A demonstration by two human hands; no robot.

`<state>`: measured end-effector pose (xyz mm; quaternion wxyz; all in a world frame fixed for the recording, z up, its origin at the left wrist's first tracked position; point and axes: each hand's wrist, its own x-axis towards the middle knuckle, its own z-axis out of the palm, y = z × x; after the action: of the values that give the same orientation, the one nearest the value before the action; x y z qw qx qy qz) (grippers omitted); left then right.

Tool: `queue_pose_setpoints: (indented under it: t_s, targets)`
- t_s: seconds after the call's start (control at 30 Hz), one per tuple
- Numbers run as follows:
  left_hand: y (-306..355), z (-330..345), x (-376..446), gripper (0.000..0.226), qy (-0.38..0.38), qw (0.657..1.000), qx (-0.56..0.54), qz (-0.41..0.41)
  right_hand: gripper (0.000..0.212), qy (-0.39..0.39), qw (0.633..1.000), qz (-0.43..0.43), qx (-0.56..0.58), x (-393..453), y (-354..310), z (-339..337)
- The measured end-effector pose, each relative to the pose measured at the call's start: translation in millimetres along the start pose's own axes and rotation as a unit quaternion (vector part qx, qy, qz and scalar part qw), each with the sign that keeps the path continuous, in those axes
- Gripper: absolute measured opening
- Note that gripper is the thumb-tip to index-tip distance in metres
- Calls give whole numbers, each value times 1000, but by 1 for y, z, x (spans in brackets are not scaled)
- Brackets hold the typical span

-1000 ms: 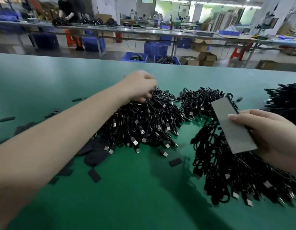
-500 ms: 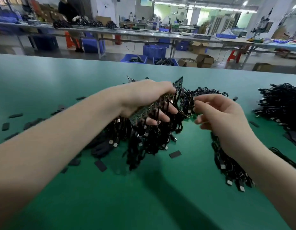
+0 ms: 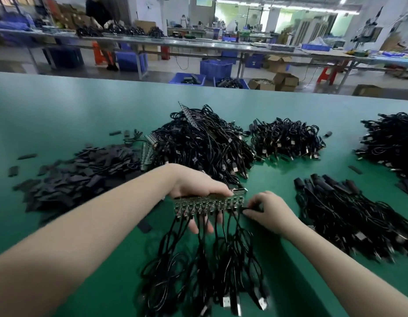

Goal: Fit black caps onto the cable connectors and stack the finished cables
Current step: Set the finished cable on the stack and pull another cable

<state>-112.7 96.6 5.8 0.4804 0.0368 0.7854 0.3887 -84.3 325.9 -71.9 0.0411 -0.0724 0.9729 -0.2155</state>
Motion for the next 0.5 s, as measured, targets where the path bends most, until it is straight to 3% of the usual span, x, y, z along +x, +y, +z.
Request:
queue_pose_setpoints:
  t_s: [0.07,0.13,0.17,0.37,0.43,0.5]
  targets:
    - [2,3,7,57,42,991,124,-8,14,2,1000,20,11,6,3,-1]
    - [3,7,13,52,103,948,302,16,14,26,998,31,41,7,5,-1]
    - [4,10,15,49,123,932,340,34,14,32,998,38,44,7,6,1]
    - [-11,32,35,26,283,895,336,78,21,138,988,-31,69,3,-4,5]
    - [-18,38,39,18,343,878,313,115,20,126,982,-52,130,1,-15,7]
    - [-28,39,42,18,354,885,259,157,17,116,976,-37,180,0,-21,10]
